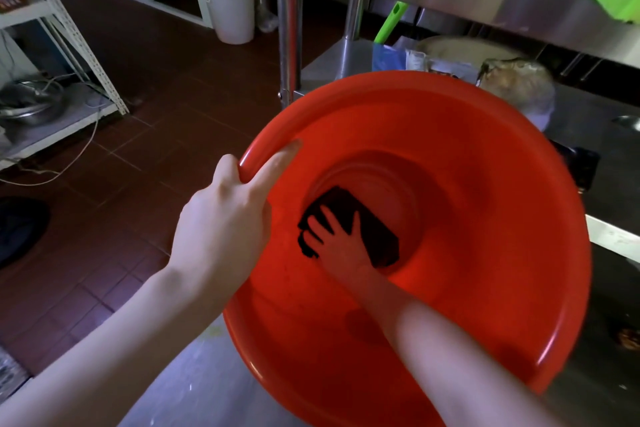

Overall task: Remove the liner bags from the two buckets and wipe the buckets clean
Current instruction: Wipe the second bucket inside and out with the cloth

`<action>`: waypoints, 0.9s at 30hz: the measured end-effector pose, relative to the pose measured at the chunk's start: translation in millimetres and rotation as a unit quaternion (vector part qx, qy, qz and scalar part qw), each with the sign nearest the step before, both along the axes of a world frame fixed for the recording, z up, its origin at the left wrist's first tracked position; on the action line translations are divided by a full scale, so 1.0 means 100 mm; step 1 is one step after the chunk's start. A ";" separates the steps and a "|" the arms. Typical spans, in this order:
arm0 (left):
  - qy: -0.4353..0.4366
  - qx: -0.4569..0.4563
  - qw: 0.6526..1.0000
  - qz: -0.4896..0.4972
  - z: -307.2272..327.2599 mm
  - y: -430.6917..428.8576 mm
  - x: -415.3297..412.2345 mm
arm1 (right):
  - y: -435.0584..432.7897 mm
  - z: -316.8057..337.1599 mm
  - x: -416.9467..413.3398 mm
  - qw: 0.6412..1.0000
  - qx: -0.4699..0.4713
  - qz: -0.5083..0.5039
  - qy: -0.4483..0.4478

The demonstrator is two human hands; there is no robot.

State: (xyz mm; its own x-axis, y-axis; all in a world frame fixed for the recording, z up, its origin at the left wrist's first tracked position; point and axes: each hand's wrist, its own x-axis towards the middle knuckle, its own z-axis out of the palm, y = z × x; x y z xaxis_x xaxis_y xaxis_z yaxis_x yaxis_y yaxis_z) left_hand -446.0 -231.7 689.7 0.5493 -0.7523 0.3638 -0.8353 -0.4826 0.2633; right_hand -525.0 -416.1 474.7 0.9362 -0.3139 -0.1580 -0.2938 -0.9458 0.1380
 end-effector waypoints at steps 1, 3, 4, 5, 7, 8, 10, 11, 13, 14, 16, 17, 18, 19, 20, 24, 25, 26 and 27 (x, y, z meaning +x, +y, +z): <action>-0.001 0.000 1.000 -0.002 -0.01 0.01 0.02 | 0.00 -0.03 -0.02 1.000 0.003 0.005 0.012; -0.004 0.000 1.000 -0.004 -0.03 0.04 0.04 | -0.06 0.01 0.00 1.000 0.007 0.007 0.018; -0.003 0.001 1.000 -0.005 -0.03 0.05 0.05 | -0.08 0.06 0.04 1.000 0.012 -0.002 0.011; -0.001 0.000 1.000 -0.005 -0.03 0.06 0.04 | -0.11 0.11 0.08 1.000 0.018 -0.020 -0.007; 0.001 -0.008 1.000 -0.002 -0.03 0.07 0.01 | -0.20 0.23 0.17 0.996 0.026 -0.072 -0.053; 0.000 -0.010 1.000 -0.001 -0.03 0.07 -0.01 | -0.26 0.30 0.21 0.992 0.028 -0.096 -0.074; -0.005 -0.011 1.000 -0.002 -0.05 0.06 -0.03 | -0.41 0.42 0.21 0.984 0.030 -0.139 -0.109; -0.006 -0.013 1.000 -0.001 -0.05 0.05 -0.03 | -0.48 0.47 0.19 0.979 0.029 -0.161 -0.123; -0.005 -0.015 1.000 0.002 -0.04 0.05 -0.05 | -0.59 0.53 0.09 0.967 0.031 -0.212 -0.138; -0.005 -0.015 1.000 0.003 -0.04 0.05 -0.05 | -0.62 0.55 0.03 0.961 0.036 -0.238 -0.139; -0.004 -0.019 1.000 0.002 -0.05 0.06 -0.07 | -0.66 0.55 -0.14 0.953 0.042 -0.270 -0.134; -0.006 -0.022 1.000 0.001 -0.05 0.06 -0.07 | -0.67 0.54 -0.25 0.952 0.040 -0.275 -0.127; -0.010 -0.025 1.000 -0.001 -0.05 0.06 -0.08 | -0.68 0.54 -0.37 0.953 0.035 -0.275 -0.118; -0.013 -0.029 0.999 -0.003 -0.05 0.05 -0.09 | -0.67 0.52 -0.48 0.955 0.030 -0.275 -0.108; -0.015 -0.033 0.999 -0.004 -0.05 0.05 -0.10 | -0.65 0.49 -0.59 0.956 0.029 -0.276 -0.098; -0.013 -0.040 0.999 -0.002 -0.05 0.05 -0.12 | -0.44 0.38 -0.77 0.954 0.062 -0.288 -0.047; -0.012 -0.040 0.999 -0.002 -0.05 0.05 -0.13 | -0.40 0.37 -0.77 0.954 0.070 -0.289 -0.030; -0.011 -0.040 0.999 -0.001 -0.05 0.04 -0.14 | -0.36 0.38 -0.77 0.953 0.083 -0.290 -0.012; -0.011 -0.042 0.999 0.001 -0.06 0.04 -0.15 | -0.31 0.40 -0.77 0.953 0.095 -0.287 0.009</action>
